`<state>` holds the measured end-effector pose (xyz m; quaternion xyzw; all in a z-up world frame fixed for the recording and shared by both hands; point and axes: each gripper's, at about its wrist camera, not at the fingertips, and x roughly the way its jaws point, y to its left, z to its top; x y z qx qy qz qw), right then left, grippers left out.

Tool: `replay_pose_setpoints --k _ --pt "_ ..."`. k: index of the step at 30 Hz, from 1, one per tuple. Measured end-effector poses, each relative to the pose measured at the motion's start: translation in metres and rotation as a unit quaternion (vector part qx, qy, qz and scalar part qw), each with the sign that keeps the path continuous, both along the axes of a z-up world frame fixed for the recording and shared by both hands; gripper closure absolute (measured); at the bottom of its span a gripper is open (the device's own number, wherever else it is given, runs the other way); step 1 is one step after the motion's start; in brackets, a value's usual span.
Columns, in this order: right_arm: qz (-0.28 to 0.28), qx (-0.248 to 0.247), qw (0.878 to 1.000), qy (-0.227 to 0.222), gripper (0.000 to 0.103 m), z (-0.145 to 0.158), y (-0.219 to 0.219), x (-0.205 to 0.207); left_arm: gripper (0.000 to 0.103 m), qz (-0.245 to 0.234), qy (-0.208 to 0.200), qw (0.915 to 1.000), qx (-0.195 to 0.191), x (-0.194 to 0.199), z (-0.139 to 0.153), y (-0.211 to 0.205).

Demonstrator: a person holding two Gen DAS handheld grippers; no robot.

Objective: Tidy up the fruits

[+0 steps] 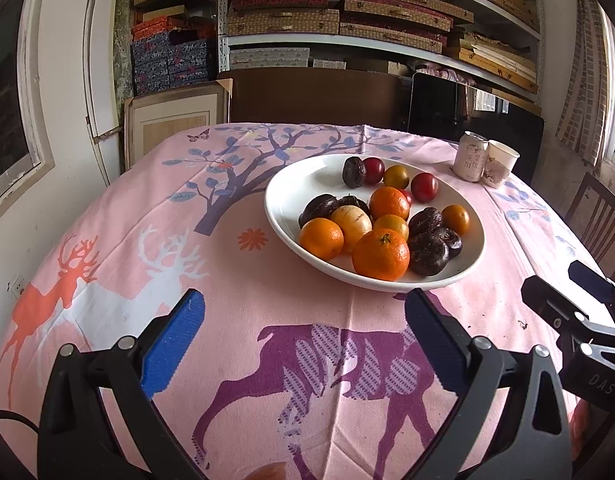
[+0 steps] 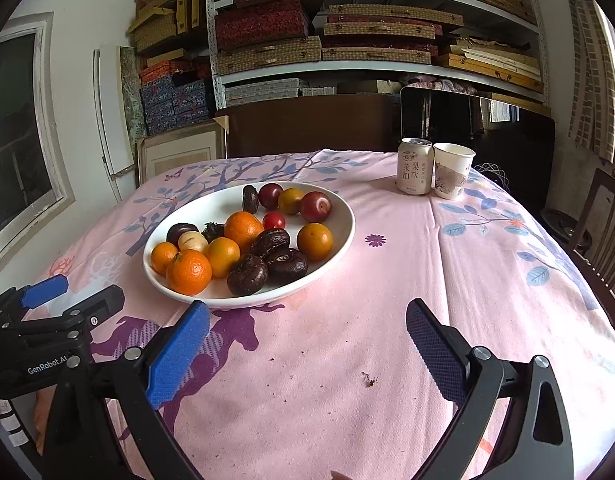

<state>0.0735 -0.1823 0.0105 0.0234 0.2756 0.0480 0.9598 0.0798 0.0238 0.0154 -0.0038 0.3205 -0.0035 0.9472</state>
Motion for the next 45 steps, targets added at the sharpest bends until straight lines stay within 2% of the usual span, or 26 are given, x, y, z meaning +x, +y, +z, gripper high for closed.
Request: replay_pose_setpoints --k 6,11,29,45 --pt "0.002 0.0 1.0 0.003 0.004 0.0 0.001 0.0 0.005 -0.007 -0.001 1.0 -0.005 0.0 0.001 -0.001" --pt "0.0 -0.003 1.0 0.005 0.004 0.0 0.002 0.0 0.005 -0.023 0.0 0.9995 -0.024 -0.001 0.001 0.0" --pt "0.004 -0.009 1.0 0.017 0.004 -0.005 0.007 0.002 0.005 -0.021 -0.006 0.9997 0.012 -0.004 0.002 -0.011" --pt "0.008 -0.004 1.0 0.019 0.004 -0.007 0.007 0.003 0.005 -0.019 -0.006 0.9997 0.016 -0.004 0.001 -0.013"
